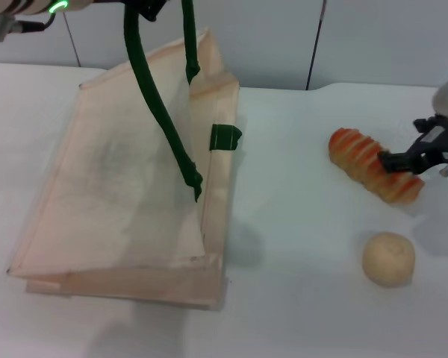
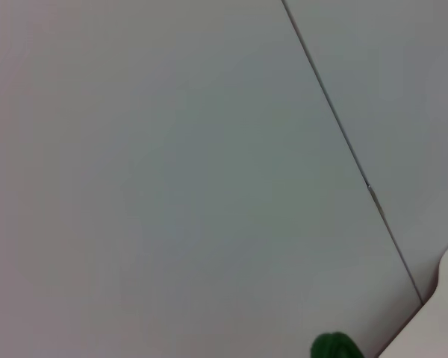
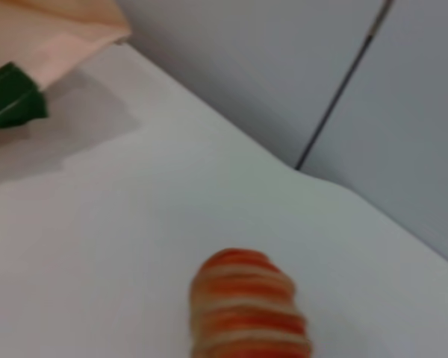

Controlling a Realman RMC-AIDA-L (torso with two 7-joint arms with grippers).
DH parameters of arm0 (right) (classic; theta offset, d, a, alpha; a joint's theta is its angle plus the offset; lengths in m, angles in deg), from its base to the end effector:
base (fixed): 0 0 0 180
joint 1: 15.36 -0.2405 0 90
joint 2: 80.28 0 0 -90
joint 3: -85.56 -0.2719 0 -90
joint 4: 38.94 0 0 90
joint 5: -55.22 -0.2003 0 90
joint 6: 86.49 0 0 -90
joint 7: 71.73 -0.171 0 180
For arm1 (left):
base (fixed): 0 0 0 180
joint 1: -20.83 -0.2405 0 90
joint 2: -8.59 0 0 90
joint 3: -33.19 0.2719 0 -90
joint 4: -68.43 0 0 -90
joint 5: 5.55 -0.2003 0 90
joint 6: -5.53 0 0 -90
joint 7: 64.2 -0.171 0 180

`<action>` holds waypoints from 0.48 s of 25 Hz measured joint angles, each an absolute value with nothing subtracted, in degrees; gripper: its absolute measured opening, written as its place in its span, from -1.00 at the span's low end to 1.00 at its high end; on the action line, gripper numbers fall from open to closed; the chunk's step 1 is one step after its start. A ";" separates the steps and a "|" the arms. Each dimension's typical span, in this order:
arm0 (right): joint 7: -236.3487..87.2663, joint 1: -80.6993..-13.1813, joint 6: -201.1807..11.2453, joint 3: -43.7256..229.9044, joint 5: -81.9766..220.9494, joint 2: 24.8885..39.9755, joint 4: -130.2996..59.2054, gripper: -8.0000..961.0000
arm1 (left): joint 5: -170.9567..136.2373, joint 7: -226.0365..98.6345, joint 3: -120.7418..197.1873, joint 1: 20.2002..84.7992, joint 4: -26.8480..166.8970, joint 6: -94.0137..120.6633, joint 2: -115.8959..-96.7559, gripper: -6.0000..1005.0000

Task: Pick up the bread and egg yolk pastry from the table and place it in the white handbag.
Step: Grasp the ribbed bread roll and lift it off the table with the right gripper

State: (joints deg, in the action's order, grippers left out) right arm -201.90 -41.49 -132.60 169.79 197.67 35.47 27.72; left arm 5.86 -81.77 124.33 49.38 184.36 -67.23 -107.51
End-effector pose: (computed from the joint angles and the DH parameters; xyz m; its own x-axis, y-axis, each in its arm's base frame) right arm 0.2607 0.4178 -0.0158 0.9041 -0.4270 -0.0166 -0.3112 -0.6314 -0.7103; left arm -0.0857 0.3825 0.0715 0.9695 0.2316 0.0809 0.1837 -0.4668 -0.8651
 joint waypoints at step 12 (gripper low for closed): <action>-200.85 -45.98 -136.70 170.50 199.81 35.45 24.68 0.79 | 5.64 -81.96 124.33 49.40 184.26 -67.25 -107.51 -0.74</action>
State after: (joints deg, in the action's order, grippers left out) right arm -200.85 -45.98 -136.70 170.50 199.81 35.45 24.68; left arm 5.64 -81.96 124.33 49.40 184.26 -67.25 -107.51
